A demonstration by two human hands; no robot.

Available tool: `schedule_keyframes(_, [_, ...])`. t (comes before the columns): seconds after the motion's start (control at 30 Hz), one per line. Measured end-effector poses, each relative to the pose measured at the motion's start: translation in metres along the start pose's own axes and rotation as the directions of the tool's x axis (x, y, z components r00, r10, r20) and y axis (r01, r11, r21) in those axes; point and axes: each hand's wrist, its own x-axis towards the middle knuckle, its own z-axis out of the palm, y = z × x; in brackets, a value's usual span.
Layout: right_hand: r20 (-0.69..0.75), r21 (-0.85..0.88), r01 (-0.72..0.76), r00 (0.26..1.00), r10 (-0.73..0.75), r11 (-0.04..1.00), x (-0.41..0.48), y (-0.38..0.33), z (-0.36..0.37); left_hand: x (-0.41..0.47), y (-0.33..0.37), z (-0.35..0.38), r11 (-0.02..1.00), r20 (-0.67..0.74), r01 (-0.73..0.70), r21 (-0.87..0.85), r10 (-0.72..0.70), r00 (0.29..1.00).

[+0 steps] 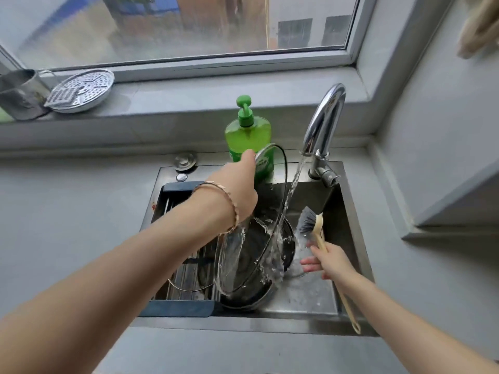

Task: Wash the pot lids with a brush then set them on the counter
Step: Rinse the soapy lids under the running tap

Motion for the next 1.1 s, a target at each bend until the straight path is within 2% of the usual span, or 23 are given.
schedule_keyframes(0.07, [0.016,-0.021,0.008,1.000,-0.007,1.000,-0.002,0.001,-0.003,-0.003,0.011,-0.010,0.992,-0.020,-0.007,0.129,0.010,1.000])
schedule_keyframes(0.17, [0.038,-0.063,0.001,0.999,0.001,0.998,-0.004,0.005,-0.008,-0.007,0.015,-0.021,0.980,-0.067,-0.023,0.200,0.037,0.997])
schedule_keyframes(0.37, [0.097,-0.167,-0.009,0.995,0.025,0.986,-0.011,0.010,-0.008,-0.013,0.014,-0.035,0.982,-0.129,-0.004,0.190,0.029,0.991])
schedule_keyframes(0.57, [0.169,-0.294,0.051,0.986,-0.001,0.954,-0.013,-0.005,-0.005,-0.016,-0.006,-0.089,0.997,-0.308,0.000,0.071,0.022,0.951])
schedule_keyframes(0.77, [0.203,-0.375,0.059,0.979,0.020,0.925,-0.012,-0.017,0.004,-0.021,-0.031,-0.102,0.930,-0.467,0.115,0.348,0.066,0.882])
schedule_keyframes(0.9, [0.219,-0.409,0.010,0.972,0.087,0.912,-0.011,-0.008,0.006,-0.007,-0.079,-0.074,0.861,-0.411,0.194,0.470,0.020,0.911])
schedule_keyframes(1.03, [0.183,-0.384,-0.060,0.973,0.140,0.921,-0.009,0.008,0.005,0.009,-0.123,-0.028,0.853,-0.308,0.246,0.460,-0.107,0.945])
schedule_keyframes(1.1, [0.170,-0.367,-0.081,0.974,0.152,0.927,-0.009,0.012,0.006,0.013,-0.135,-0.004,0.845,-0.303,0.247,0.474,-0.107,0.947])
